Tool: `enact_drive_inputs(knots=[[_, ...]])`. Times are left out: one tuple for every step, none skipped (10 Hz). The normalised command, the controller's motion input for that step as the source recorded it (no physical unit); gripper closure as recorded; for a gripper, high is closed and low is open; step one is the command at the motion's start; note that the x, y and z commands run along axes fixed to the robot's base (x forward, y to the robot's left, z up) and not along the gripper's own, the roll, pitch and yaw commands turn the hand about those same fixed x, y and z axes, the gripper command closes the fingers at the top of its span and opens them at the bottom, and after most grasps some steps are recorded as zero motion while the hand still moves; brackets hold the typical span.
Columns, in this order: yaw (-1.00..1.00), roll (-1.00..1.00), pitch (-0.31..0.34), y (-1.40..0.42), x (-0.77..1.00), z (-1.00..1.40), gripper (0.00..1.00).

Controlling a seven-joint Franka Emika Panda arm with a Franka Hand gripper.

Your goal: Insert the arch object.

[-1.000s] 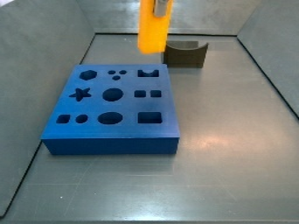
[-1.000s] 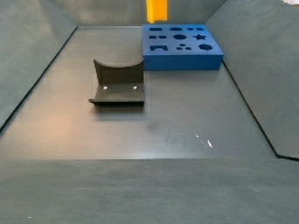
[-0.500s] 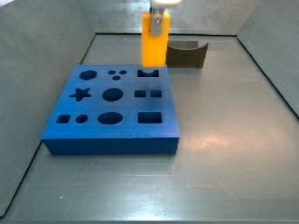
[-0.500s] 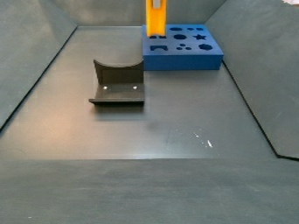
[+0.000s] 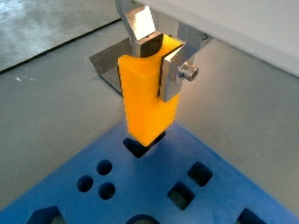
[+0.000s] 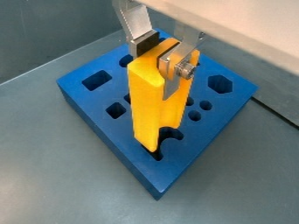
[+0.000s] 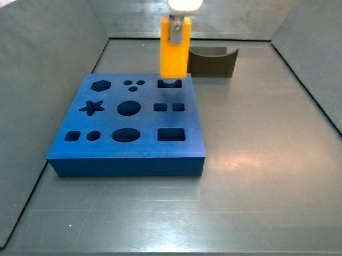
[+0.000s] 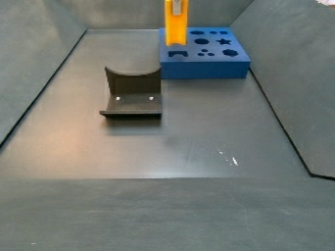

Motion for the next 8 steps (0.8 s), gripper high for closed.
enact_drive_inputs(knots=[[-0.13, -0.03, -0.070, 0.03, -0.09, -0.37, 1.00], [-0.14, -0.07, -0.083, 0.01, -0.05, -0.31, 1.00], [-0.08, -0.06, -0.046, 0.04, 0.00, -0.18, 1.00], [-0.04, -0.01, 0.000, 0.08, 0.00, -0.12, 1.00], [-0.16, -0.04, 0.000, 0.15, 0.00, -0.13, 1.00], [-0.27, -0.04, 0.000, 0.14, 0.00, -0.13, 1.00], [-0.24, -0.05, 0.000, 0.11, 0.00, -0.15, 1.00], [-0.11, -0.08, -0.019, 0.03, 0.00, -0.19, 1.00]])
